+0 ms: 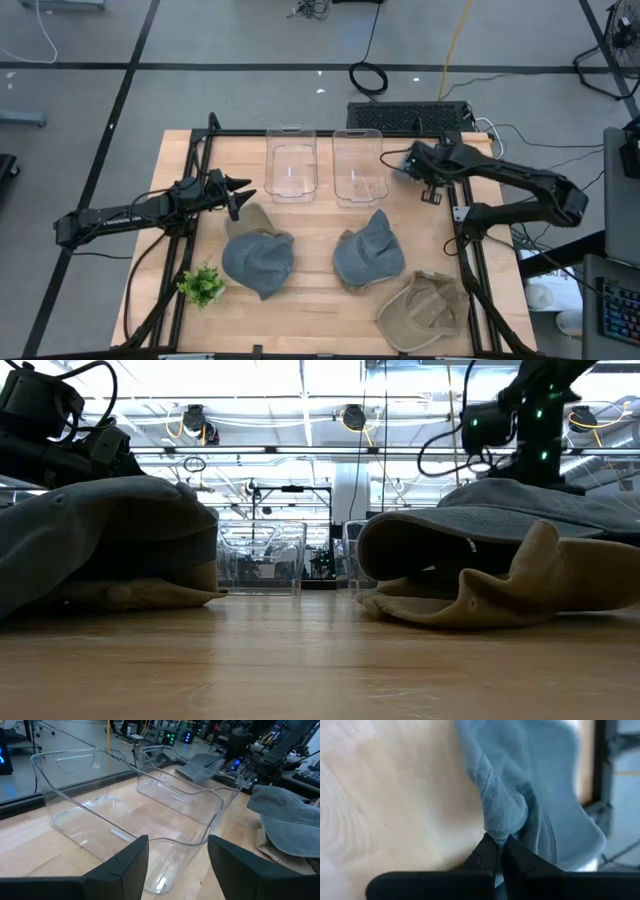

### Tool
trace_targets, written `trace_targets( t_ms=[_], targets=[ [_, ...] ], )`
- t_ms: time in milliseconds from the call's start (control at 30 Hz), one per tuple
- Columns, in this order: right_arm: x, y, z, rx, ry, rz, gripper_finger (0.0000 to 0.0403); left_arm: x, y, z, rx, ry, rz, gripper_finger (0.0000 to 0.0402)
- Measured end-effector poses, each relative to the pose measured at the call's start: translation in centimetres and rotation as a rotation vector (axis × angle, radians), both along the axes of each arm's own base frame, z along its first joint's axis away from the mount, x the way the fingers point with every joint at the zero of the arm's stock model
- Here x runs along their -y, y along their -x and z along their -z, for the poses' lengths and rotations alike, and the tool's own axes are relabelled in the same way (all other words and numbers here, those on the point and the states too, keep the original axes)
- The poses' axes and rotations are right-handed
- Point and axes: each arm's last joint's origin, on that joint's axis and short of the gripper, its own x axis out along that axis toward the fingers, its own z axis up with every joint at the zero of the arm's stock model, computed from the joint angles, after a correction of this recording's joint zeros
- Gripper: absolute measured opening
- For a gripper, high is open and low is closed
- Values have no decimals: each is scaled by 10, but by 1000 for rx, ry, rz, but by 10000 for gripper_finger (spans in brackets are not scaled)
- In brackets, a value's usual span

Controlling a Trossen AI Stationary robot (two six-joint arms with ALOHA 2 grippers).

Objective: Pick & Place hat
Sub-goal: Put the top right blue cap into the right transparent bin

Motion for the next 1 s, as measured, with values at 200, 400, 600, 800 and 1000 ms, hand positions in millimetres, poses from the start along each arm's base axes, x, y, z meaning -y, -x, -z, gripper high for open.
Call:
trace_targets(
  t_ms=[200, 400, 600, 800, 1000],
  targets=[
    [-8, 3, -35, 3, -2, 45, 0, 0, 0, 0, 0, 0, 0, 214],
    [-9, 5, -75, 48, 20, 74, 0, 0, 0, 0, 0, 0, 0, 214],
    [-13, 11, -112, 56, 24, 73, 0, 0, 0, 0, -1, 0, 0, 214],
    [-16, 15, -140, 115, 59, 76, 0, 0, 0, 0, 0, 0, 0, 214],
    [-18, 17, -164, 139, 198, 46, 0, 0, 0, 0, 0, 0, 0, 214]
  ],
)
